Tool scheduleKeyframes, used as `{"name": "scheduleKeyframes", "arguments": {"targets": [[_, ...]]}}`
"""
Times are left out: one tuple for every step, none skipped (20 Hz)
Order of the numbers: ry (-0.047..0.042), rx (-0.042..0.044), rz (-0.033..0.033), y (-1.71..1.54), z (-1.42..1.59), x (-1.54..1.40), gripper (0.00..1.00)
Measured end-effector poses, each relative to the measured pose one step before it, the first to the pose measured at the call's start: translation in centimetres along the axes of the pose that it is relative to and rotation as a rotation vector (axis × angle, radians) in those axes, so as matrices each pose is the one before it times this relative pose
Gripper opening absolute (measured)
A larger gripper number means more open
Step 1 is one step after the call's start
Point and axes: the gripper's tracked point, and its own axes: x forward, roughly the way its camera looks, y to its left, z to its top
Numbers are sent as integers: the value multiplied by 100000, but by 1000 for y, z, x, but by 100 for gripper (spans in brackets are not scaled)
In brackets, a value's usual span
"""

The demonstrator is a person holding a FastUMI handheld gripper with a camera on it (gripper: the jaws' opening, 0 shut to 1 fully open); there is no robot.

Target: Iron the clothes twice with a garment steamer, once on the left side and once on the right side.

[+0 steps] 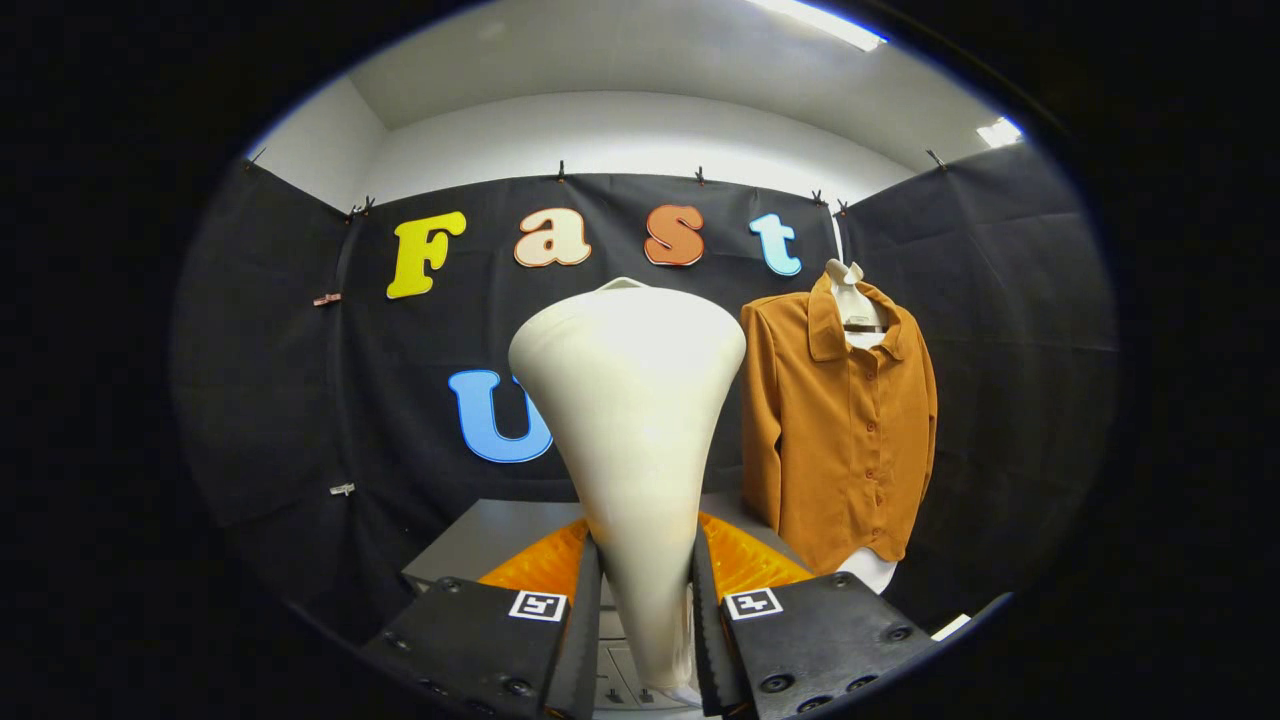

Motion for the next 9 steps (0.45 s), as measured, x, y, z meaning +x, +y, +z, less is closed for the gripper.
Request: {"name": "scheduleKeyframes", "arguments": {"targets": [[29, -171, 34, -7, -76, -55, 43], [44, -125, -9, -27, -45, 52, 43], [117, -82, -5, -64, -64, -16, 43], [92, -130, -16, 36, -49, -35, 43], [64, -48, -1, -35, 55, 31, 43], [8, -72, -28, -21, 11, 5, 43], [-28, -7, -5, -52, 31, 7, 43], [128, -47, 43, 21, -77, -9, 43], [210, -78, 93, -9, -105, -20, 43]]}}
